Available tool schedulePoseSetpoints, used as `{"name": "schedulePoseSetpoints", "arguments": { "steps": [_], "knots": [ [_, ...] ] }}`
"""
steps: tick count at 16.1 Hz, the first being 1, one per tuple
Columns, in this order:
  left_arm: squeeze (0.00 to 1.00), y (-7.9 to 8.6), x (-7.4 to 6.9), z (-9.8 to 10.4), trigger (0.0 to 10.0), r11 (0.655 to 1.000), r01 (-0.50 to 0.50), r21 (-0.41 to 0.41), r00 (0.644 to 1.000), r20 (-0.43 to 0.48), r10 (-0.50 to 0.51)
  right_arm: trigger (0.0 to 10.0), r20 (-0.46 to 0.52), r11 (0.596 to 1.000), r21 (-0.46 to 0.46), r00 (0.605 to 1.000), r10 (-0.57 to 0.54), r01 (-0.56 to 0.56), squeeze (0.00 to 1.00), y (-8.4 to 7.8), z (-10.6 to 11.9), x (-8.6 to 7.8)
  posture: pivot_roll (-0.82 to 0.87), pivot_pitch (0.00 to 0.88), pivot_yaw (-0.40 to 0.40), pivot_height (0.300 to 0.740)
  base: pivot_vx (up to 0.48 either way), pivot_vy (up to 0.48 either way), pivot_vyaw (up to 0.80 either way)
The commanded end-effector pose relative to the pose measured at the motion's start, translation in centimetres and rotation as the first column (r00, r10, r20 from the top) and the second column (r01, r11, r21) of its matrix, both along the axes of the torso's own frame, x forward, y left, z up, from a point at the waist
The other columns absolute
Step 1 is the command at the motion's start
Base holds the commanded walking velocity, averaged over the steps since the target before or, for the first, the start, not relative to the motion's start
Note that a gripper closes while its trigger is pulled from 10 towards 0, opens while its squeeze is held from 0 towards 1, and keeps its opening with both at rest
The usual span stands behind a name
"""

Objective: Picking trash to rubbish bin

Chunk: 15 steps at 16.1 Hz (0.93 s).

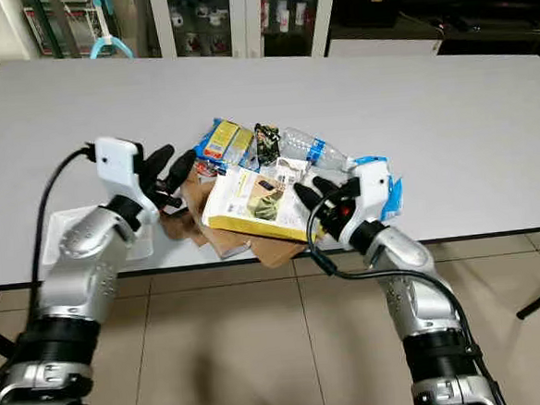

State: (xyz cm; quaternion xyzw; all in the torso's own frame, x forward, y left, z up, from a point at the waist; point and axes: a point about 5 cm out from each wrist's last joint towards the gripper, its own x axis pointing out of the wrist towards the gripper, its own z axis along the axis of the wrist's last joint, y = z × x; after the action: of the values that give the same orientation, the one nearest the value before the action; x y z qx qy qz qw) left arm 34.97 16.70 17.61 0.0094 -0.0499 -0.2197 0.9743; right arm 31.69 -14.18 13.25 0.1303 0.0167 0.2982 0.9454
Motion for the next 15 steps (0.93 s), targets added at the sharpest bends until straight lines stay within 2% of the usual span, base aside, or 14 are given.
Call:
{"name": "schedulePoseSetpoints", "arguments": {
  "steps": [1,2,3,4,6,12,15],
  "knots": [
    [0.00,0.3,0.0,0.8,10.0,1.000,0.017,0.019,1.000,0.012,-0.017,10.0,0.008,1.000,0.007,1.000,0.024,-0.024,0.00,0.2,0.4,-0.3,-0.04,0.053,-0.081,0.740,0.000,0.000,0.00],
    [0.00,0.5,0.0,0.8,10.0,1.000,0.009,0.030,1.000,0.014,-0.009,10.0,0.007,1.000,0.005,1.000,0.026,-0.026,0.00,0.3,0.3,-0.3,-0.04,0.053,-0.081,0.740,0.000,0.000,0.00],
    [1.00,0.8,0.0,0.5,10.0,0.999,0.000,0.054,1.000,0.004,-0.001,10.0,0.004,0.999,0.007,1.000,0.031,-0.031,0.00,0.5,0.3,-0.3,-0.04,0.053,-0.081,0.740,0.000,0.000,0.00],
    [1.00,0.9,0.0,0.4,10.0,0.998,0.002,0.057,1.000,-0.001,-0.002,10.0,0.002,0.999,0.008,0.999,0.032,-0.032,0.00,0.5,0.3,-0.3,-0.04,0.053,-0.081,0.740,0.000,0.000,0.00],
    [1.00,0.2,-0.6,-0.7,10.0,0.997,0.082,-0.010,0.993,-0.079,-0.083,10.0,-0.002,0.999,0.012,0.999,0.037,-0.037,0.00,0.6,0.3,-0.4,-0.04,0.050,-0.081,0.740,0.000,0.000,0.00],
    [1.00,-0.6,-0.8,-0.8,10.0,0.987,0.158,-0.036,0.981,-0.109,-0.161,10.0,-0.006,0.999,0.012,0.999,0.044,-0.044,0.00,1.1,0.2,-0.5,-0.04,0.038,-0.075,0.740,0.000,0.000,0.00],
    [1.00,-0.9,-0.6,-0.4,10.0,0.982,0.185,-0.043,0.976,-0.109,-0.188,10.0,-0.008,0.999,0.008,0.999,0.041,-0.041,0.00,0.7,0.0,-0.8,-0.04,0.028,-0.068,0.740,0.000,0.000,0.00]
  ]
}}
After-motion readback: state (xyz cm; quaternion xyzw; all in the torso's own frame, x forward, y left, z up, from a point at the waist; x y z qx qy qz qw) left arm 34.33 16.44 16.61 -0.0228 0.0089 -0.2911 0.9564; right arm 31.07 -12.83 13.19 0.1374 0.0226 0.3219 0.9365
